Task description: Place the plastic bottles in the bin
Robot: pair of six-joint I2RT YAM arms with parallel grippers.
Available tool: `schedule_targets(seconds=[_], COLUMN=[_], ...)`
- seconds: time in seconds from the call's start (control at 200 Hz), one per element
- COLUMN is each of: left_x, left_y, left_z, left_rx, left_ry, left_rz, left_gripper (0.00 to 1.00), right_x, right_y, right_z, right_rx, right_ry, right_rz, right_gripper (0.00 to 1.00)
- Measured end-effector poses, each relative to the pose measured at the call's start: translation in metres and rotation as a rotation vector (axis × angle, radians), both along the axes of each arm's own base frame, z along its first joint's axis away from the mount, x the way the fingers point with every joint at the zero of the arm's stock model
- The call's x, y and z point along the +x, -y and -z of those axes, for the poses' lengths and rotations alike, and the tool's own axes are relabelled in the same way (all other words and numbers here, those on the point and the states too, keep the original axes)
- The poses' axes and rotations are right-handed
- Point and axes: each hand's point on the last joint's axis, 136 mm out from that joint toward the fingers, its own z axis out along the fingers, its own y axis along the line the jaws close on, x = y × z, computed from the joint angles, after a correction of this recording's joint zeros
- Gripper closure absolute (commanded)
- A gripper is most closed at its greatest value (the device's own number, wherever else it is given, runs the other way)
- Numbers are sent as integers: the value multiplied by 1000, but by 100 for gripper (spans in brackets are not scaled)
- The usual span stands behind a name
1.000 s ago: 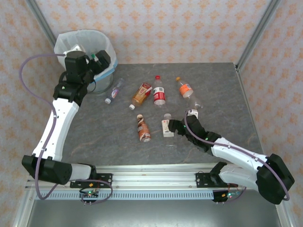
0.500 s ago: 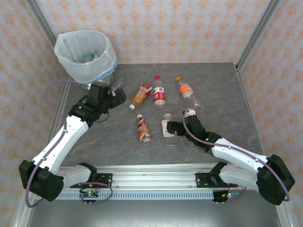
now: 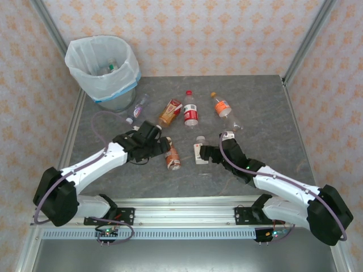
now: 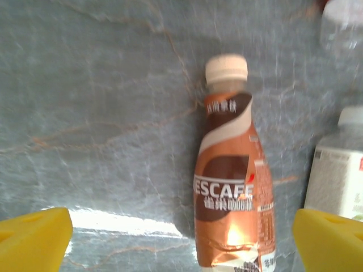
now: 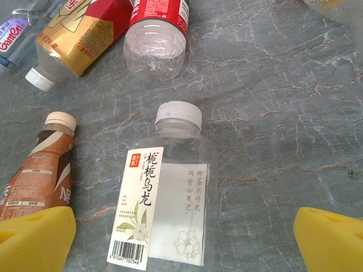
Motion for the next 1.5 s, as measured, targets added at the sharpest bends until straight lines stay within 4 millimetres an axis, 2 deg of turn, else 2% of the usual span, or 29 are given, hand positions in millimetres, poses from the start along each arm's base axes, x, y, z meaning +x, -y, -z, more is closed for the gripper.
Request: schedule_targets(seconds=[0.3,0.716,0.836,1.106,1.416,1.501], left_x=[-7,5,5,1,1,2], left_y=[25,64,72,71,71,72], left_z=[38,55,62,78,83,83], left_rx=[51,88,105,137,151,149], left_ry=[-105,-134,-146,-181,-189,-188], left_rz=[77,165,190,205,228,228], left_gripper=[0,0,5,20,38,40], right_x=[2,1,1,3,4,4], right_y=[0,-1,-2,-3,-2,-2], right_z=[10,10,9,8,10,10], right_rx=[-8,-2,2,10,7,7], right_ry=[-28,-33,-32,-25,-34,-35], right_rz=[2,-4,-6,-8,-4,-5], right_gripper=[1,1,1,1,1,1])
